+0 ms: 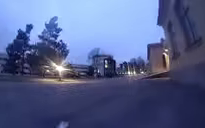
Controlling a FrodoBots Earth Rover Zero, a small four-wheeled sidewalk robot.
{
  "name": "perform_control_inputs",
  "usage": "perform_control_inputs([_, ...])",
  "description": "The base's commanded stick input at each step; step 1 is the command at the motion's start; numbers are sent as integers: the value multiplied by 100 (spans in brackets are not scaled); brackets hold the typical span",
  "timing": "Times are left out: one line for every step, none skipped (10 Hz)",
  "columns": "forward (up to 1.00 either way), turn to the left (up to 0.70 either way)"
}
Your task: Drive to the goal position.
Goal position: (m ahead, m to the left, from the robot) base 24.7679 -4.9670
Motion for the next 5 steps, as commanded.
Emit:
perform_control_inputs([50, 0])
perform_control_inputs([50, 0])
perform_control_inputs([50, 0])
perform_control_inputs([50, 0])
perform_control_inputs([50, 0])
